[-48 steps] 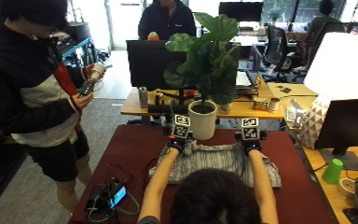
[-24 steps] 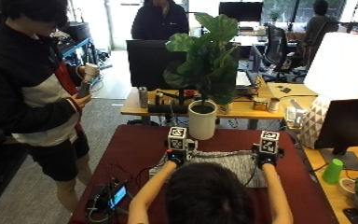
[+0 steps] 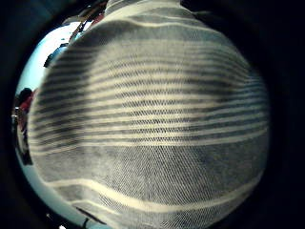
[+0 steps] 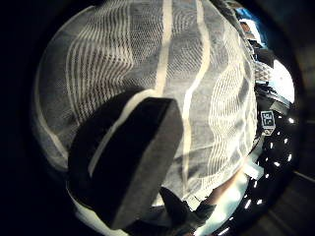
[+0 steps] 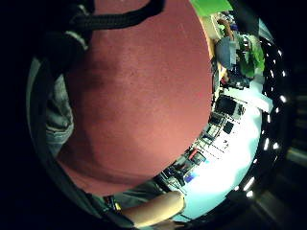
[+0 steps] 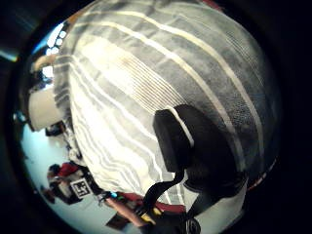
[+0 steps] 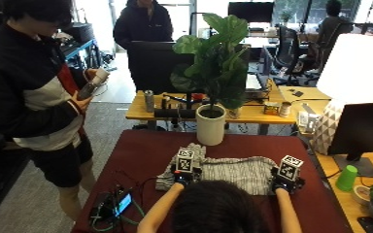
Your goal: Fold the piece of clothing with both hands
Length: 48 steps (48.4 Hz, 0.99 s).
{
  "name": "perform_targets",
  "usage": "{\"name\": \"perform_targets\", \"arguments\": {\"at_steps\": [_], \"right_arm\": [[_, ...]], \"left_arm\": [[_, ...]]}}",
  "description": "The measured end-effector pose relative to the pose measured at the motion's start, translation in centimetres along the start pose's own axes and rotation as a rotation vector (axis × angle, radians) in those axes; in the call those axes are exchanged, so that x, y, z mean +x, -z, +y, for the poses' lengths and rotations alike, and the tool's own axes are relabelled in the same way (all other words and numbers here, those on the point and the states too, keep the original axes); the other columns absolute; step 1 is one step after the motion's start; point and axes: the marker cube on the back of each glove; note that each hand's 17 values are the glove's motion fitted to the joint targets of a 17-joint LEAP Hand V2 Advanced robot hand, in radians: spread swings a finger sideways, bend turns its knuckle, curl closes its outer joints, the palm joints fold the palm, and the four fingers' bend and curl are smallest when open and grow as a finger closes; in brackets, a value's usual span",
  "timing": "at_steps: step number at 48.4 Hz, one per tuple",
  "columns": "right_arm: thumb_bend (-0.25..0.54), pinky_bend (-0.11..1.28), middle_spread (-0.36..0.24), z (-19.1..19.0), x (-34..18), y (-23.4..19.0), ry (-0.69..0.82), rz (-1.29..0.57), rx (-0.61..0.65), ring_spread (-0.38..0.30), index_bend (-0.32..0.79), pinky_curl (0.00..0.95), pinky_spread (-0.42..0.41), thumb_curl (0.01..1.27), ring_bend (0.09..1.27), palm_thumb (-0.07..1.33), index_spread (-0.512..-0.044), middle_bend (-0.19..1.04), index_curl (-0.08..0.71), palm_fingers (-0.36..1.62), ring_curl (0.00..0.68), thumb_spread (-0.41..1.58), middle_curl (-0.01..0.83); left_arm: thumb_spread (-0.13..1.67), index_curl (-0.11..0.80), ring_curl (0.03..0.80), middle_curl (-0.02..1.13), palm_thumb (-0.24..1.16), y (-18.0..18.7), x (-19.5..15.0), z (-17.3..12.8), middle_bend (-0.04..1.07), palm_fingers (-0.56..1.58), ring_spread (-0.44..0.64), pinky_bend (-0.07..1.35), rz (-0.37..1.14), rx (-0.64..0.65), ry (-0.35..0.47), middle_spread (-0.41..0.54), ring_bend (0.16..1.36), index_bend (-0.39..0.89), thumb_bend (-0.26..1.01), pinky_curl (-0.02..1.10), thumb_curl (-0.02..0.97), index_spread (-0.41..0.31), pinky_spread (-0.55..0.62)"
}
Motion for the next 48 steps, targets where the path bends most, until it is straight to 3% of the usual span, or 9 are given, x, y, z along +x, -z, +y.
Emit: {"name": "perform_targets", "arguments": {"at_steps": [4,7,12,18,22,31,38,42,48], "right_arm": [[-0.002,0.63,0.035,0.1,-0.7,0.1,0.025,-0.032,0.057,0.065,0.05,0.410,0.117,0.23,0.51,0.44,-0.214,0.26,0.146,0.49,0.380,1.25,0.397],[0.016,0.62,0.006,0.0,-0.9,0.2,0.013,-0.059,0.104,-0.019,0.02,0.403,0.034,0.25,0.59,0.50,-0.198,0.33,0.125,0.67,0.396,1.24,0.418],[0.071,0.71,-0.042,-1.0,-1.2,0.7,0.028,-0.102,0.238,-0.097,0.04,0.429,-0.105,0.28,0.66,0.65,-0.193,0.37,0.116,0.89,0.426,1.23,0.444],[0.142,0.70,-0.087,-1.4,-1.6,1.6,0.045,-0.160,0.259,-0.162,0.10,0.450,-0.179,0.32,0.70,0.84,-0.205,0.39,0.154,1.09,0.456,1.20,0.469],[0.203,0.69,-0.120,-0.3,-2.3,3.6,0.060,-0.248,0.226,-0.188,0.18,0.470,-0.202,0.36,0.71,0.99,-0.211,0.42,0.217,1.24,0.481,1.18,0.489],[0.171,0.70,-0.142,1.1,-6.0,9.0,0.156,-0.372,0.224,-0.217,0.16,0.487,-0.227,0.38,0.71,1.03,-0.220,0.44,0.278,1.25,0.492,1.12,0.511],[0.068,0.76,-0.152,-2.3,-16.4,12.1,0.366,-0.420,0.318,-0.225,0.14,0.514,-0.231,0.45,0.71,0.99,-0.214,0.44,0.299,1.24,0.497,0.91,0.517],[0.042,0.78,-0.157,1.3,-22.3,13.2,0.449,-0.387,0.339,-0.227,0.14,0.521,-0.235,0.48,0.71,1.01,-0.213,0.44,0.310,1.25,0.501,0.81,0.522],[0.003,0.80,-0.162,15.3,-28.1,13.9,0.585,-0.361,0.375,-0.233,0.12,0.527,-0.247,0.53,0.73,1.02,-0.217,0.45,0.312,1.24,0.505,0.71,0.530]], "left_arm": [[1.08,0.369,0.375,0.26,-0.02,0.6,0.0,0.3,0.16,0.12,0.25,0.33,0.002,-0.054,-0.016,0.155,0.50,0.15,-0.03,0.38,0.202,-0.045,0.39],[1.07,0.363,0.369,0.26,-0.02,1.3,-0.1,0.2,0.16,0.13,0.26,0.34,0.029,-0.050,-0.032,0.161,0.51,0.15,-0.03,0.38,0.202,-0.042,0.39],[1.09,0.358,0.362,0.26,0.00,2.4,-1.1,0.9,0.17,0.18,0.25,0.35,0.047,-0.088,0.020,0.157,0.53,0.16,-0.02,0.37,0.207,-0.039,0.37],[1.12,0.355,0.357,0.27,0.02,5.0,-2.6,1.9,0.18,0.22,0.23,0.35,0.100,-0.063,0.025,0.133,0.54,0.16,-0.01,0.37,0.211,-0.037,0.33],[1.15,0.355,0.357,0.28,0.04,7.2,-4.2,2.2,0.17,0.24,0.21,0.34,0.090,0.046,0.039,0.123,0.55,0.16,-0.01,0.37,0.213,-0.040,0.31],[1.20,0.357,0.349,0.29,0.07,11.6,-7.4,3.2,0.17,0.29,0.18,0.34,0.107,0.196,0.093,0.100,0.54,0.16,0.00,0.37,0.215,-0.046,0.28],[1.23,0.356,0.346,0.29,0.09,15.5,-9.9,4.3,0.17,0.31,0.15,0.33,0.134,0.345,0.127,0.080,0.55,0.16,-0.01,0.36,0.212,-0.050,0.26],[1.25,0.358,0.340,0.30,0.11,17.0,-11.3,5.4,0.17,0.33,0.14,0.32,0.138,0.379,0.177,0.068,0.54,0.16,0.00,0.36,0.212,-0.053,0.24],[1.29,0.362,0.338,0.30,0.13,17.7,-13.5,4.5,0.17,0.36,0.13,0.31,0.173,0.414,0.208,0.059,0.54,0.17,0.00,0.36,0.212,-0.054,0.23]]}}
